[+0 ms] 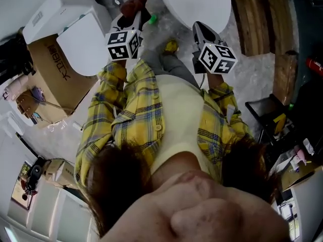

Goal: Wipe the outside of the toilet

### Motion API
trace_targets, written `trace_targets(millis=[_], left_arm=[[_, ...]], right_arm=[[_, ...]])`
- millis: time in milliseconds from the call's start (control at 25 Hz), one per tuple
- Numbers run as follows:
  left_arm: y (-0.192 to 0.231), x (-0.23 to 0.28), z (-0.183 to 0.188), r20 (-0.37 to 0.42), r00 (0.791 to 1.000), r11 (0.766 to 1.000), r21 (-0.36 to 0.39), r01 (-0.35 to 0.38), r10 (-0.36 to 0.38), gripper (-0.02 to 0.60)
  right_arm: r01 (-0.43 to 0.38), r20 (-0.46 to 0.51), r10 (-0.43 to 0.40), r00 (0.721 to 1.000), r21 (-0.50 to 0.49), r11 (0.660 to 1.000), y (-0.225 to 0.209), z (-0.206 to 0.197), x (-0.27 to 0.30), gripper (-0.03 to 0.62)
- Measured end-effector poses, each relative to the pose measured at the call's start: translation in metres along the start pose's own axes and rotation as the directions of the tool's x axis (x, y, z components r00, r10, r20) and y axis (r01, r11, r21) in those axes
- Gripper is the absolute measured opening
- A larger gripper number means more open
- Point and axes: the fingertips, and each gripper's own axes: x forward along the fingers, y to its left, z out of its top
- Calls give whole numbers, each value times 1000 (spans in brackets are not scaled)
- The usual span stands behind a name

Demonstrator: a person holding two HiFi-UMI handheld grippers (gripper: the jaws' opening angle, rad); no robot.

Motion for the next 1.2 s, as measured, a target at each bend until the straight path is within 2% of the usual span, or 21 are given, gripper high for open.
trace_targets(millis=[360,600,880,1080,1200], left_arm=[[20,46,-16,-55,998,1000,-18,-1,0,97],[49,96,-16,-56,998,998,-51,31,-34,97],[82,145,-3,-16,1000,994,-104,19,-20,97],[89,177,-1,-13,998,994,-98,52,-54,97],[99,193,-2,-20,998,994,-94,54,-56,97]], right_arm=[[19,-69,-19,997,-5,1000,-11,-8,31,26],[105,-75,-108,991,-46,993,-10,-8,51,26],[136,-132,-156,979,-145,980,-4,-34,93,26],[110,-122,-124,985,-115,987,4,-24,138,26],[106,-124,-123,985,-139,985,1,-17,164,26]])
